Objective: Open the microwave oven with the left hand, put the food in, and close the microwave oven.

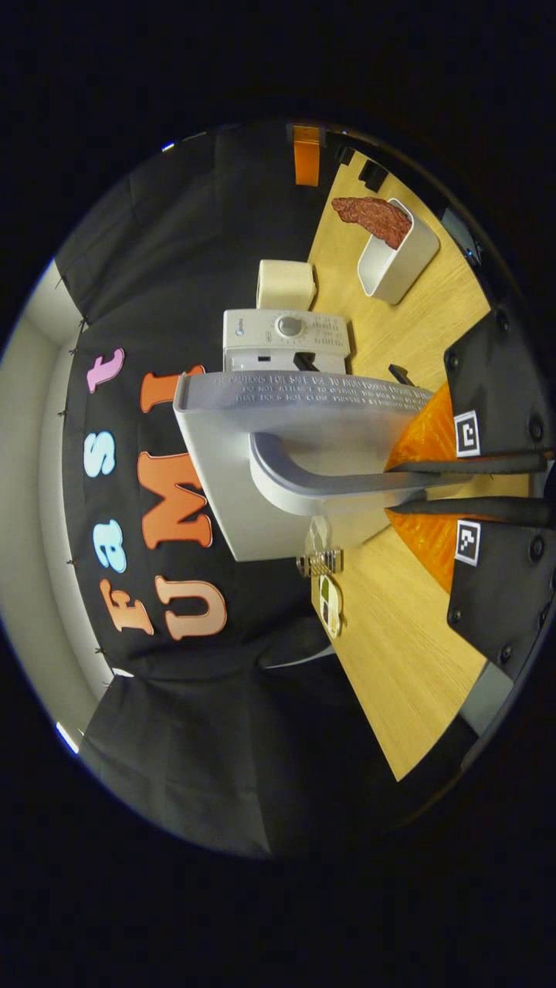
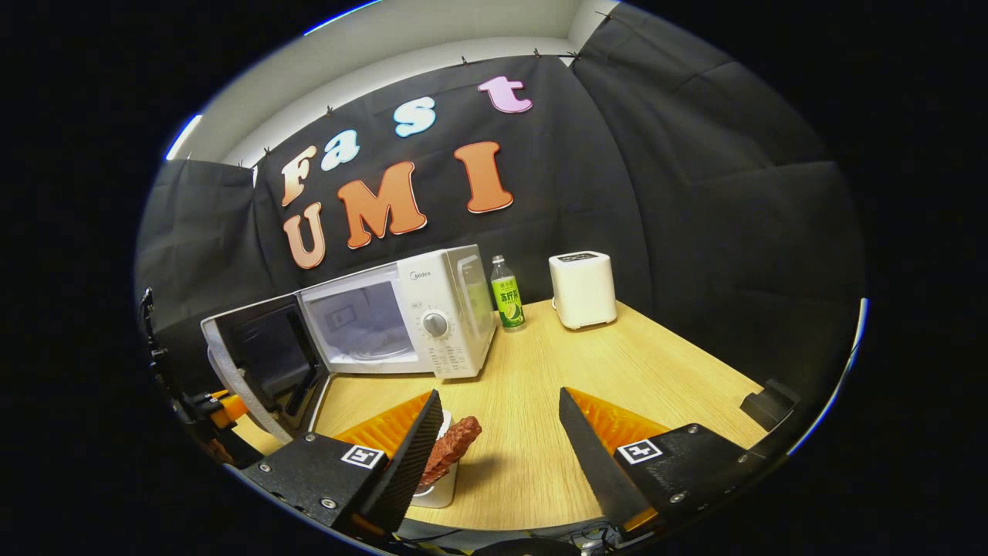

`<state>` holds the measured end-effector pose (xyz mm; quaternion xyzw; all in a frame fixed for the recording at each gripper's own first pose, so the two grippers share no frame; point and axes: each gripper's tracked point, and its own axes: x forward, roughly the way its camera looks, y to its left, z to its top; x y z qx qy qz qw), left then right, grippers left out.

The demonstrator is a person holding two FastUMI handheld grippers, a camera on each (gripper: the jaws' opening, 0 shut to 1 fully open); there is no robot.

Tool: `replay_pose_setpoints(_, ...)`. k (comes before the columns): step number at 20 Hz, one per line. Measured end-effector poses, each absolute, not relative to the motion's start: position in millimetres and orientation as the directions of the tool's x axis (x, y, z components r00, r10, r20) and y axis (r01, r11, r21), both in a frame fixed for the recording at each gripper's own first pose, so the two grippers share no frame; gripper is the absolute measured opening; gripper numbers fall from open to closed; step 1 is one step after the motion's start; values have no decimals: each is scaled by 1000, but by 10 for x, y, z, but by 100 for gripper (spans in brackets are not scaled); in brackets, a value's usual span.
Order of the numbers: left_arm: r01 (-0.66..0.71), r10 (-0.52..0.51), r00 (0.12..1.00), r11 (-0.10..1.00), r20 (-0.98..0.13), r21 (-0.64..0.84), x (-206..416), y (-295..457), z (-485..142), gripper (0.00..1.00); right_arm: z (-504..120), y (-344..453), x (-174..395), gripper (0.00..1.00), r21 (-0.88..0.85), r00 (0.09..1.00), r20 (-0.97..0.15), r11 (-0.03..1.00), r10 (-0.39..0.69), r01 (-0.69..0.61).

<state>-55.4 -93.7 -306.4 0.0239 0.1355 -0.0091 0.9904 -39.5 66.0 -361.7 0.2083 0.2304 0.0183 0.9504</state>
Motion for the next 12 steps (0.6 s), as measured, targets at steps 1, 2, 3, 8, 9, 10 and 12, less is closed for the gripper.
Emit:
replay_pose_setpoints(1, 2, 15, 963, 998, -271, 63, -579, -787, -3062, 16, -3607, 688, -395, 94, 403, 893, -430, 913, 132, 59)
replay_pose_setpoints(2, -9, 26, 962, 998, -272, 65, -594, -676, -3065, 16, -3603, 708, -396, 94, 399, 893, -432, 915, 128, 62)
replay_pose_setpoints(3, -9, 22, 962, 999, -274, 49, -611, -603, -3061, 16, -3595, 725, -394, 94, 397, 892, -433, 916, 126, 63)
replay_pose_setpoints(8, 25, -26, 956, 1000, -291, -7, -673, -275, -3069, 17, -3586, 784, -457, 94, 374, 887, -449, 924, 104, 81)
replay_pose_setpoints(9, 38, -39, 956, 999, -290, -8, -678, -229, -3066, 18, -3583, 798, -464, 94, 369, 887, -451, 926, 100, 83)
replay_pose_setpoints(10, 41, -39, 957, 999, -289, 2, -688, -176, -3073, 18, -3580, 814, -470, 94, 361, 886, -453, 929, 97, 83)
replay_pose_setpoints(12, 48, -44, 956, 999, -289, 6, -707, -37, -3059, 30, -3584, 828, -478, 94, 342, 884, -459, 936, 86, 87)
